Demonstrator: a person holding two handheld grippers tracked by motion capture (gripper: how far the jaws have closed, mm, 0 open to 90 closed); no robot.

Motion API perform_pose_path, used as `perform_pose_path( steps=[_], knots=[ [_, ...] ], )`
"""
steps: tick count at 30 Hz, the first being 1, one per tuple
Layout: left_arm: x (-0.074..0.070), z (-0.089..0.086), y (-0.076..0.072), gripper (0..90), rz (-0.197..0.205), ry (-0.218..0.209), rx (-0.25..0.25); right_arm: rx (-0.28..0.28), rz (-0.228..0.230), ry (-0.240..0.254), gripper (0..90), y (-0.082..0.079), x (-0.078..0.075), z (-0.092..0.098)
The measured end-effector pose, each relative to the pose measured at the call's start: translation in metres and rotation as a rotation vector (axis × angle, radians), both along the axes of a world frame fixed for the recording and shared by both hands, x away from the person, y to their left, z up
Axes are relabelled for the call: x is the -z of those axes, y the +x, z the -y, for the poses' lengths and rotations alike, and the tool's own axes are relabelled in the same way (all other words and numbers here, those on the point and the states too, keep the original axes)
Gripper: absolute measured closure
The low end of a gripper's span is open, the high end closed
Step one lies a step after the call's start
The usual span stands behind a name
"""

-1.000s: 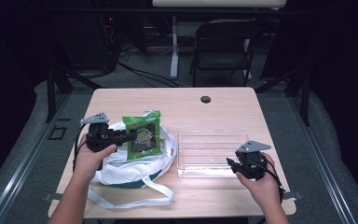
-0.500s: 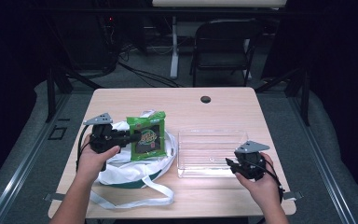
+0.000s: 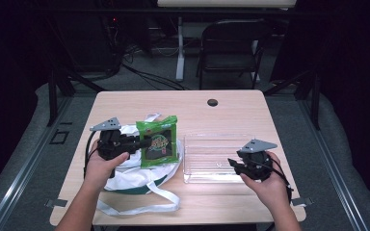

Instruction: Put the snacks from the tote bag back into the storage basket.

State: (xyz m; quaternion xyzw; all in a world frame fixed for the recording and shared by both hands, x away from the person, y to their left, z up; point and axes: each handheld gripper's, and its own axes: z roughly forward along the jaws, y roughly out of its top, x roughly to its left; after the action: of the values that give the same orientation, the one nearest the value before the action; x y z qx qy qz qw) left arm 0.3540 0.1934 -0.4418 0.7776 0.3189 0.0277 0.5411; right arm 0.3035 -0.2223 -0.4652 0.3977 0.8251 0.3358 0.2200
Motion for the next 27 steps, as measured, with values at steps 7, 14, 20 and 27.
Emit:
perform_pose_path(
  steps=[7,14,20,27],
  knots=[
    [0.001,0.005,-0.001,72.5,-0.004,-0.008,0.02,-0.07,-0.028,-0.028,59.5,0.009,-0.015,-0.006],
    [0.002,0.011,-0.003,72.6,-0.004,-0.008,0.032,-0.15,-0.072,-0.057,59.8,0.018,-0.027,-0.01],
    [0.001,0.015,-0.004,72.5,0.0,-0.008,0.039,-0.221,-0.108,-0.099,59.8,0.027,-0.04,-0.018],
    [0.003,0.016,-0.004,72.6,-0.001,-0.007,0.043,-0.314,-0.113,-0.171,59.6,0.036,-0.055,-0.033]
  ],
)
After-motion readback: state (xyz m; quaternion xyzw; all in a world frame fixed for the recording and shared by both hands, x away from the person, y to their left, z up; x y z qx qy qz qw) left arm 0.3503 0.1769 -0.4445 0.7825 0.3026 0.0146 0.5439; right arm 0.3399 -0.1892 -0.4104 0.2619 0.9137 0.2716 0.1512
